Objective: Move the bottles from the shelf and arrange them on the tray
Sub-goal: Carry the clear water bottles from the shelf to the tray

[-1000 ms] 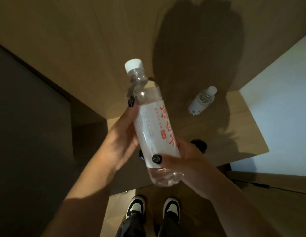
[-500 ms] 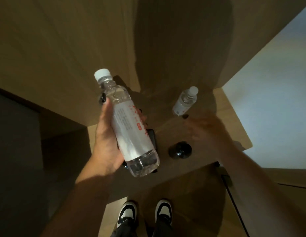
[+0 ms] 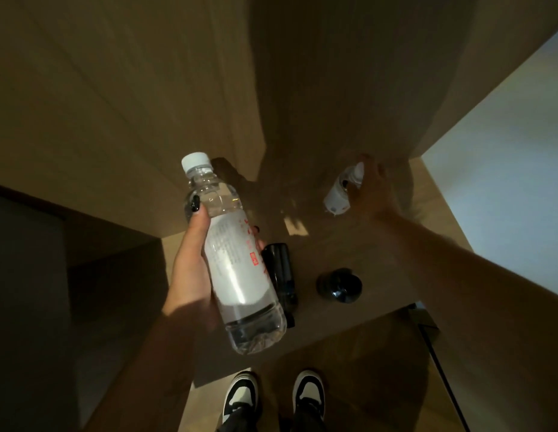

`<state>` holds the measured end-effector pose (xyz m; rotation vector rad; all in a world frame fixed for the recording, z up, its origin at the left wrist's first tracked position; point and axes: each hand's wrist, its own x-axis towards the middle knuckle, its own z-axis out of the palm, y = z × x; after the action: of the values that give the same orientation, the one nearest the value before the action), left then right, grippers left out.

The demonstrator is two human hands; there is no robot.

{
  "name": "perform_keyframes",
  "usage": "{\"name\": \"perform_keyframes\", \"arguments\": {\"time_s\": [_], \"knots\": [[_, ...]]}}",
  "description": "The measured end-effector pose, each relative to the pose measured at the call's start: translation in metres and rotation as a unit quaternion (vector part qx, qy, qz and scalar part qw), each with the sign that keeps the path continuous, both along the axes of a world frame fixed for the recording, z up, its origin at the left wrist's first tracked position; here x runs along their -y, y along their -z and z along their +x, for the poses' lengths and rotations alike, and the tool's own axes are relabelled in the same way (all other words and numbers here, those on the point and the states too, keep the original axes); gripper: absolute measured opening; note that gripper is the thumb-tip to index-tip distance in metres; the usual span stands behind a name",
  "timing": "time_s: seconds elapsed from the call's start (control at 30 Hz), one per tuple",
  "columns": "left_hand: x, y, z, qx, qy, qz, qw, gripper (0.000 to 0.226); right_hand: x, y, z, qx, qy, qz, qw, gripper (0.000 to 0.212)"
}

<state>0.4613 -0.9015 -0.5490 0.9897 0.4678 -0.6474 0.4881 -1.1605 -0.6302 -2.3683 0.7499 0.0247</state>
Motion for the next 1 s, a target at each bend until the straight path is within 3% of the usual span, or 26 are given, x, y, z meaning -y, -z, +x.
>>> {"name": "perform_keyframes", "arguments": {"time_s": [0.2,0.33,0.47,0.57,0.73,0.87,1.0], "knots": [[0.002,0.004,-0.008,-0.008,0.004,-0.020,1.000,0.051,-0.001,-0.004,-0.021,-0.005,0.010,-0.054,0.999,0.039],[0.003,0.005,-0.005,-0.006,0.055,-0.081,0.995,0.061,-0.001,-0.025,-0.028,0.018,0.021,-0.072,0.997,0.038],[0.006,-0.003,-0.002,-0.027,0.058,-0.114,0.991,0.051,-0.009,-0.062,-0.039,0.094,0.067,0.009,0.993,0.041],[0.013,-0.013,-0.005,-0.079,0.046,-0.106,0.990,0.043,-0.017,-0.090,-0.052,0.154,0.028,0.017,0.988,0.047],[0.011,-0.009,-0.009,-0.078,0.024,-0.061,0.995,0.038,-0.029,-0.138,-0.057,0.253,-0.082,0.041,0.963,0.049],[0.011,-0.008,-0.015,-0.096,-0.005,-0.058,0.994,0.034,-0.042,-0.162,-0.057,0.275,-0.142,0.135,0.941,0.048],[0.007,-0.009,-0.022,-0.104,-0.048,-0.073,0.991,0.032,-0.064,-0.165,-0.063,0.275,-0.175,0.145,0.934,0.049]]}}
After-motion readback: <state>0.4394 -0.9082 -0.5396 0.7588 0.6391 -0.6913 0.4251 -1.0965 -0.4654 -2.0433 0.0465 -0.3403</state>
